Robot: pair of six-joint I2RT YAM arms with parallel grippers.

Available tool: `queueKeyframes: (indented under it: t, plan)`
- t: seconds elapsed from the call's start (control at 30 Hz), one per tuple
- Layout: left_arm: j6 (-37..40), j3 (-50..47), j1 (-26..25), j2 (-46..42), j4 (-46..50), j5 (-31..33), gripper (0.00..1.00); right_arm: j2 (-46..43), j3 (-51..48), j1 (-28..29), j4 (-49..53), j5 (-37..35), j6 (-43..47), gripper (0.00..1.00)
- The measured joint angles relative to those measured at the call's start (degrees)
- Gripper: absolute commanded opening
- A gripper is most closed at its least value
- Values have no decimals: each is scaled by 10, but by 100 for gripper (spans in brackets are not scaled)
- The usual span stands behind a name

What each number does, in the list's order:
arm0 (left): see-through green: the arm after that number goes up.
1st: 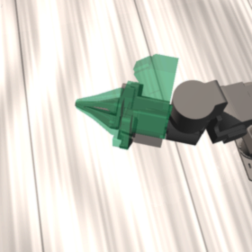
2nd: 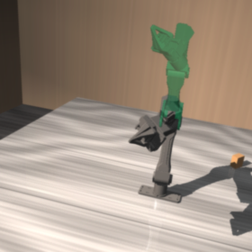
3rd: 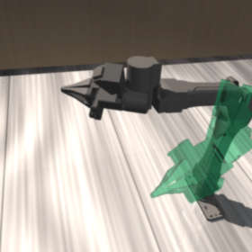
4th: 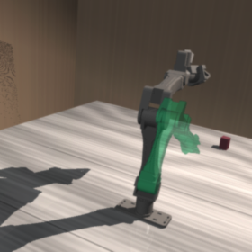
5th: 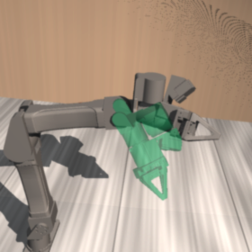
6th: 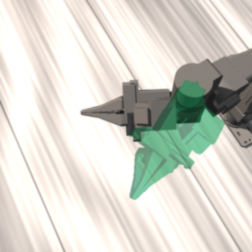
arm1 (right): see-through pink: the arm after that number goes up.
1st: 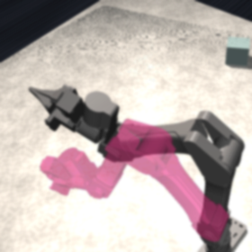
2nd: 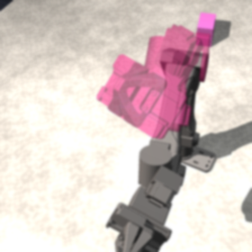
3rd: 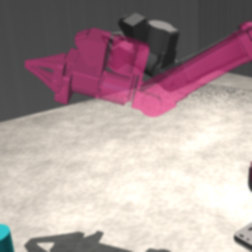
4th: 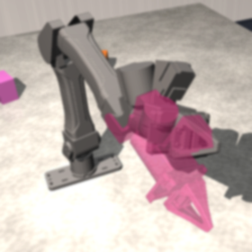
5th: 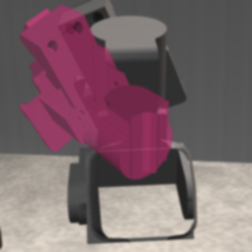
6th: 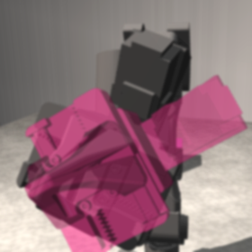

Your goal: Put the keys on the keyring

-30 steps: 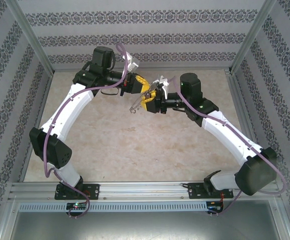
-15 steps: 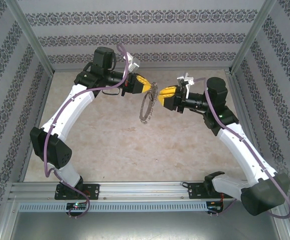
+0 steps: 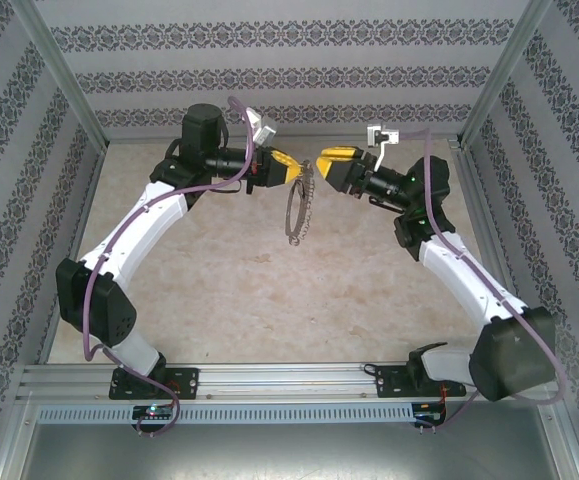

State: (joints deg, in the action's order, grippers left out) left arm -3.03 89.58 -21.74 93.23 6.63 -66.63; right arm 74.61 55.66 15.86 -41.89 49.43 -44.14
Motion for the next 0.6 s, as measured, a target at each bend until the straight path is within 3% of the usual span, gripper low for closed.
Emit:
queueKeyframes:
  t: [0.2,0.33,0.6]
  plan:
    - [-65,-29,5,-1,-91,34,0,57,-19,0,-169,-8,-109,42]
    - [-97,-46,12,-4,-137,52,0,80,-30,0,-247,-9,-149,31]
    - [-152,-56,20,-5,-209,66,0,103,-33,9,-325,-11,-175,33]
